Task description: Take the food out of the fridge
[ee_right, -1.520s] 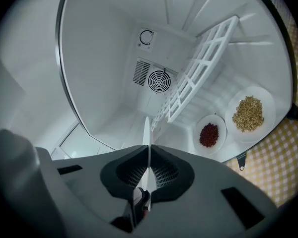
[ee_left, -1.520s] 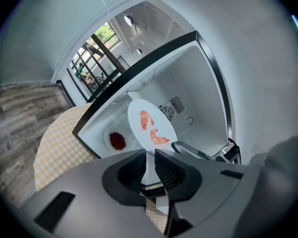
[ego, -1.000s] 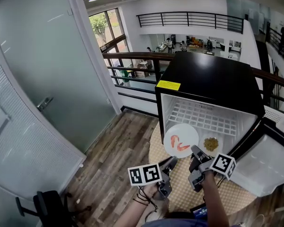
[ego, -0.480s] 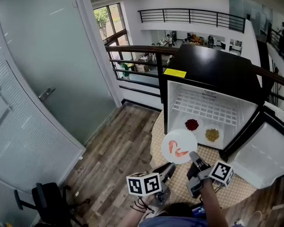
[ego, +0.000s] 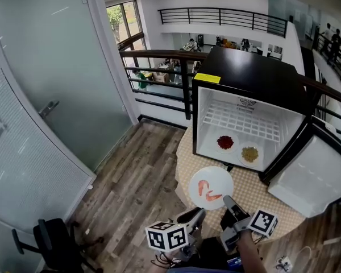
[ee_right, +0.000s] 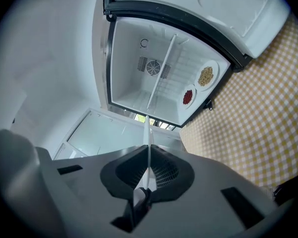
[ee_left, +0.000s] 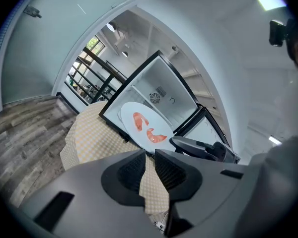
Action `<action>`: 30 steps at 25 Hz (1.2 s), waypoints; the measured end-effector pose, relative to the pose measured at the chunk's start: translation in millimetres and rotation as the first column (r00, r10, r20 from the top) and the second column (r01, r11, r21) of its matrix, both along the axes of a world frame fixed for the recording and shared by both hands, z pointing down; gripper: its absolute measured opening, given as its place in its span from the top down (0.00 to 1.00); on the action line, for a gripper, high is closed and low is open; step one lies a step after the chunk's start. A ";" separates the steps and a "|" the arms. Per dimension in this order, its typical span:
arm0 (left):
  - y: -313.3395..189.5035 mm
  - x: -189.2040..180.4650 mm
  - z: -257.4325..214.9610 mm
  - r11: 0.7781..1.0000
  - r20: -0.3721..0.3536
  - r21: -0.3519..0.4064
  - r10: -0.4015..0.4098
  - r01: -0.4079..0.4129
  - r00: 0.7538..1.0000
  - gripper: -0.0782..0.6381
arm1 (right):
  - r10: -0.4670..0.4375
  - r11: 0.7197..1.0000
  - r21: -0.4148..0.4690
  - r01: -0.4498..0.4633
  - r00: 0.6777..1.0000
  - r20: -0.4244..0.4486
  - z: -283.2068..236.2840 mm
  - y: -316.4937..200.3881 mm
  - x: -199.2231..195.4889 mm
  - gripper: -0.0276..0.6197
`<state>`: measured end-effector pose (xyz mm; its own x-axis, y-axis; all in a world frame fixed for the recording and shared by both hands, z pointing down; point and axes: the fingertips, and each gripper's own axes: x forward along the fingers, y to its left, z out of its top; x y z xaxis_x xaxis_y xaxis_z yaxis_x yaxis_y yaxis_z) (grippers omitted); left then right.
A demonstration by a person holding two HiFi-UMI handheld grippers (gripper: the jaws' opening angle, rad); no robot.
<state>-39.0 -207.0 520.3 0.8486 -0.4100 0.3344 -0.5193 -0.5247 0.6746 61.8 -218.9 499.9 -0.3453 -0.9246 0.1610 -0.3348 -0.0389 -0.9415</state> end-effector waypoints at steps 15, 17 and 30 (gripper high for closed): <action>46.1 -12.3 15.5 1.000 0.033 -0.006 0.016 -0.015 0.999 0.81 | -0.002 0.999 -0.040 0.002 1.000 0.007 15.5 44.9 -13.4 0.92; 49.2 -13.5 12.5 1.000 0.033 0.001 0.005 -0.005 0.999 0.81 | -0.015 0.999 -0.032 0.015 1.000 0.002 12.6 46.6 -14.5 0.92; 146.9 24.9 5.9 0.997 0.097 0.059 -0.059 0.053 0.994 0.81 | -0.026 0.999 -0.026 0.026 0.999 0.020 9.9 145.6 24.7 0.92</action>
